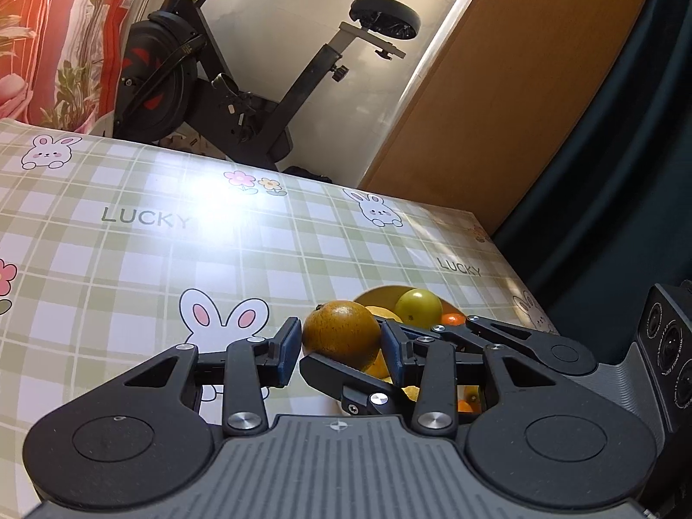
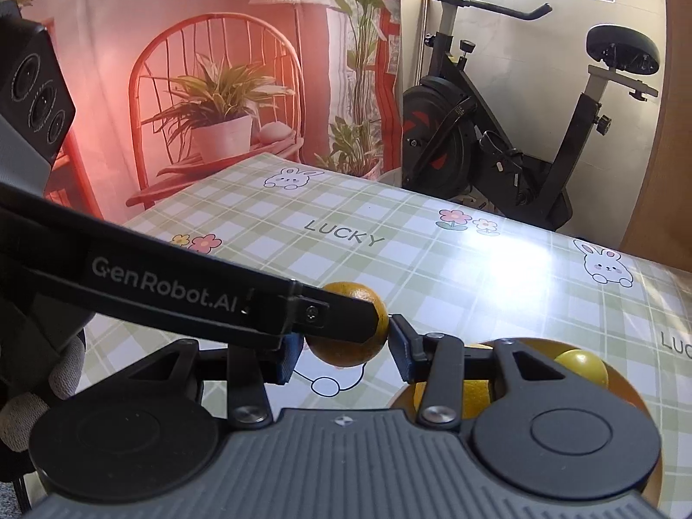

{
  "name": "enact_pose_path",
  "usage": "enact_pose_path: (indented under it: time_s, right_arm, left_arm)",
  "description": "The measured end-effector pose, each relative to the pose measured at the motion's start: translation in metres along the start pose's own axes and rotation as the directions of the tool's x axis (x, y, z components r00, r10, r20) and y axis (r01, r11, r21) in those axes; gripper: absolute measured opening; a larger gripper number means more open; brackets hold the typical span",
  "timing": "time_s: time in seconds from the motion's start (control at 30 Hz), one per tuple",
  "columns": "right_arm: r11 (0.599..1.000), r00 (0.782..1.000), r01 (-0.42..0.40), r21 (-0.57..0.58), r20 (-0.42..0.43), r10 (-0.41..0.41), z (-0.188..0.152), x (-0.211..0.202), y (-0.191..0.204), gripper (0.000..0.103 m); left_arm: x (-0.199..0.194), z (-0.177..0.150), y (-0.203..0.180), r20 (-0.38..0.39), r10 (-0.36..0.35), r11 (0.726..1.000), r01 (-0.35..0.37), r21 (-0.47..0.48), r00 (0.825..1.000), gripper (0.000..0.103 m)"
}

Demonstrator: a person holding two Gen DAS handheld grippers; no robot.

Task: Organize fruits
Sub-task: 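Carry the dark orange fruit over the plate with the left gripper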

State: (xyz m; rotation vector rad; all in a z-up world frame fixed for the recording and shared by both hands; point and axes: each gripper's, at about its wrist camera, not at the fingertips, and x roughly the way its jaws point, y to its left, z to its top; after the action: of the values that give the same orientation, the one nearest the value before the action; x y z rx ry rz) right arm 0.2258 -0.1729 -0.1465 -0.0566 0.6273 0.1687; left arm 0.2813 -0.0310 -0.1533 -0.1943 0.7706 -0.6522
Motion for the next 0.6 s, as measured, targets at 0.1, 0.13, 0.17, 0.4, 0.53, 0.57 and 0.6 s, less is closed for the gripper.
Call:
enact_pose_path:
  time_s: [0.1, 0.13, 0.17, 0.4, 0.53, 0.57, 0.6]
  right_arm:
    - [1.000, 0.999, 0.015, 0.027, 0.040, -0.016, -0.007, -0.021, -0.006, 0.046]
    - [0.999, 0.998, 0.022, 0.032, 0.052, -0.023, -0.010, -0.027, -0.008, 0.046]
    - [0.999, 0.997, 0.029, 0.040, 0.064, -0.032, -0.013, -0.034, -0.011, 0.046]
    - [0.988, 0.987, 0.082, 0.132, 0.125, -0.099, -0.044, -0.083, -0.036, 0.046]
    - [0.978, 0.983, 0.104, 0.182, 0.130, -0.129, -0.058, -0.099, -0.055, 0.046]
    - [0.976, 0.982, 0.108, 0.191, 0.131, -0.134, -0.060, -0.101, -0.058, 0.046]
    - [0.973, 0.981, 0.112, 0.203, 0.133, -0.141, -0.063, -0.103, -0.062, 0.046]
  left_arm:
    - [0.001, -0.002, -0.020, -0.007, -0.018, 0.999, 0.018, 0.027, 1.000, 0.043]
    - [0.002, -0.002, -0.028, -0.011, -0.023, 0.999, 0.023, 0.042, 1.000, 0.043]
    - [0.002, -0.004, -0.036, -0.016, -0.027, 0.998, 0.028, 0.061, 0.999, 0.043]
    - [0.020, -0.018, -0.089, -0.073, -0.047, 0.983, 0.059, 0.172, 0.996, 0.043]
    - [0.034, -0.025, -0.107, -0.101, -0.046, 0.979, 0.065, 0.191, 0.994, 0.043]
    - [0.038, -0.025, -0.109, -0.108, -0.044, 0.978, 0.065, 0.196, 0.993, 0.043]
    - [0.041, -0.026, -0.112, -0.116, -0.042, 0.978, 0.065, 0.198, 0.992, 0.043]
